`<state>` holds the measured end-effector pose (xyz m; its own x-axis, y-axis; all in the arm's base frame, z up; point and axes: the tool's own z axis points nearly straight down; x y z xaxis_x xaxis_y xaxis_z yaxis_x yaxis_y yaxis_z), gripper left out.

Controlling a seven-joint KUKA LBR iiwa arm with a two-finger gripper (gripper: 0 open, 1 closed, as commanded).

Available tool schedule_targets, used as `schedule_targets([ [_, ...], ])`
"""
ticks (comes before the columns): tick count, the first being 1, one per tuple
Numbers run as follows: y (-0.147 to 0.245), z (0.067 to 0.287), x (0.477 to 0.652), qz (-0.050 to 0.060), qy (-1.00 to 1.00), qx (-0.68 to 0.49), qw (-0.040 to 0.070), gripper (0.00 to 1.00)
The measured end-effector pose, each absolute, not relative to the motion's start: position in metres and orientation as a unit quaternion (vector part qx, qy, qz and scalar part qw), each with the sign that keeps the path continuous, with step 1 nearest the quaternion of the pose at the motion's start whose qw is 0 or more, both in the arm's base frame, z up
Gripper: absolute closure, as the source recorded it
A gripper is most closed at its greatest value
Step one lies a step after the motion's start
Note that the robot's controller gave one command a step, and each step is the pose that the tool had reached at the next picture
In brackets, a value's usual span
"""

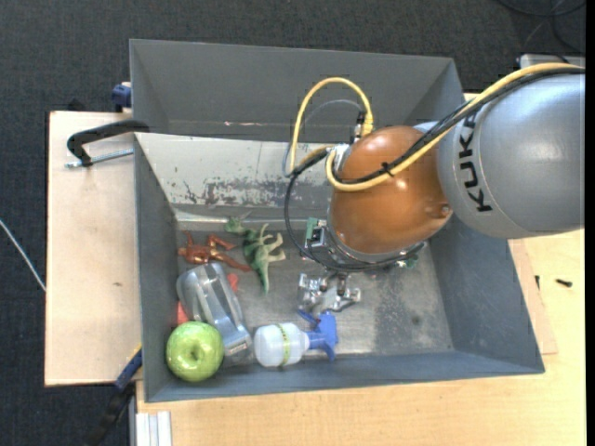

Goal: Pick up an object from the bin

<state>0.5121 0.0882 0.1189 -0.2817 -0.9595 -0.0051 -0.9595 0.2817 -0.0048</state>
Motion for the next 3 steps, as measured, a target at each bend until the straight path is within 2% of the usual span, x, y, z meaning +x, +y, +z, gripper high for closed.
schedule_targets([
  [1,0.071,0.153,0.506,0.003,0.774,-0.634,-0.002,1.00],
  [2,0.042,0.103,0.513,0.001,0.766,-0.643,0.001,0.00],
  [3,0.042,0.104,0.513,0.000,0.766,-0.643,0.001,0.00],
])
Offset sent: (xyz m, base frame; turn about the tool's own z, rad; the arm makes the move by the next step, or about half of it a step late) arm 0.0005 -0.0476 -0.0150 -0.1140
